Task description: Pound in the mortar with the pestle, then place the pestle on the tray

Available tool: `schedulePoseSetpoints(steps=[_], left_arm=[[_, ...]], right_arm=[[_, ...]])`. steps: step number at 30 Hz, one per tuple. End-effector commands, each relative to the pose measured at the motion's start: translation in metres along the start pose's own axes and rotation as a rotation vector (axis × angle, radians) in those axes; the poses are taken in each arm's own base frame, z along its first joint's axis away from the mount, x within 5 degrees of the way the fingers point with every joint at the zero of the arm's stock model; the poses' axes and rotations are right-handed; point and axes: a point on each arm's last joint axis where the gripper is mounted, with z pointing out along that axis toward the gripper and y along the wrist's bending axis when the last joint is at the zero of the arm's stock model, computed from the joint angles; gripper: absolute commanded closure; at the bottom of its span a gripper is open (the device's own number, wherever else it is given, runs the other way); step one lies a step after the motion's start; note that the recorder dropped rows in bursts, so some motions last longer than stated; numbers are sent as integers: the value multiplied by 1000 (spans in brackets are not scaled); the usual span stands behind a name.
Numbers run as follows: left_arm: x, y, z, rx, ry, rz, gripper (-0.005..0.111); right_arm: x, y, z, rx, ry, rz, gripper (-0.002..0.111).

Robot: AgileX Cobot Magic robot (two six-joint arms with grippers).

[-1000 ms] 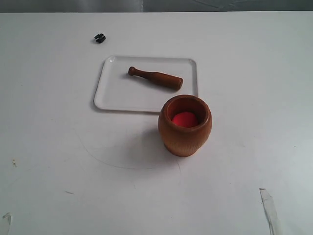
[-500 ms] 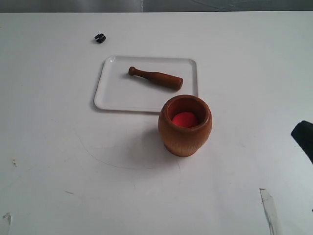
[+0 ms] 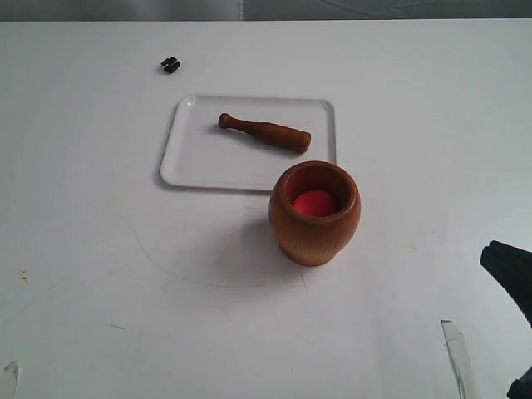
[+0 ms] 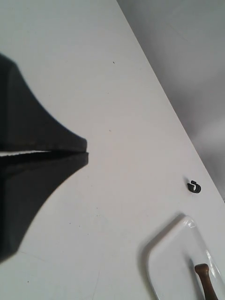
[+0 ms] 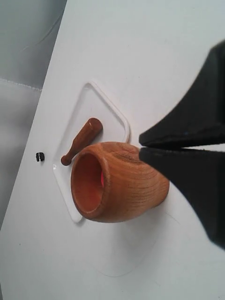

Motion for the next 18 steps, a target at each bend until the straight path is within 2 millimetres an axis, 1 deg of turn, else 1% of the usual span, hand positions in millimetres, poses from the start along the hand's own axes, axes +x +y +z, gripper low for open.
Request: schedulePoseSetpoints(steps=[1, 6, 8, 10, 13, 16, 18], left_arm=[[0, -1, 0, 8, -7, -12, 107], [0, -1, 0, 8, -7, -12, 107], [0, -1, 0, 8, -7, -12, 107], [0, -1, 0, 8, -7, -12, 107], [0, -1, 0, 8, -7, -12, 107], [0, -1, 0, 8, -7, -12, 107], [0, -1, 0, 8, -7, -12, 107]], right_arm=[[1, -1, 0, 7, 1, 11, 108], [3, -8, -10, 126, -48, 64, 108], [5, -16, -12, 281, -35, 98, 108], [6, -22, -14, 394, -27, 115, 108], [7, -28, -18, 519, -20, 151, 108], [9, -36, -23, 694, -32, 247, 108], [11, -40, -29, 825, -57, 343, 108]])
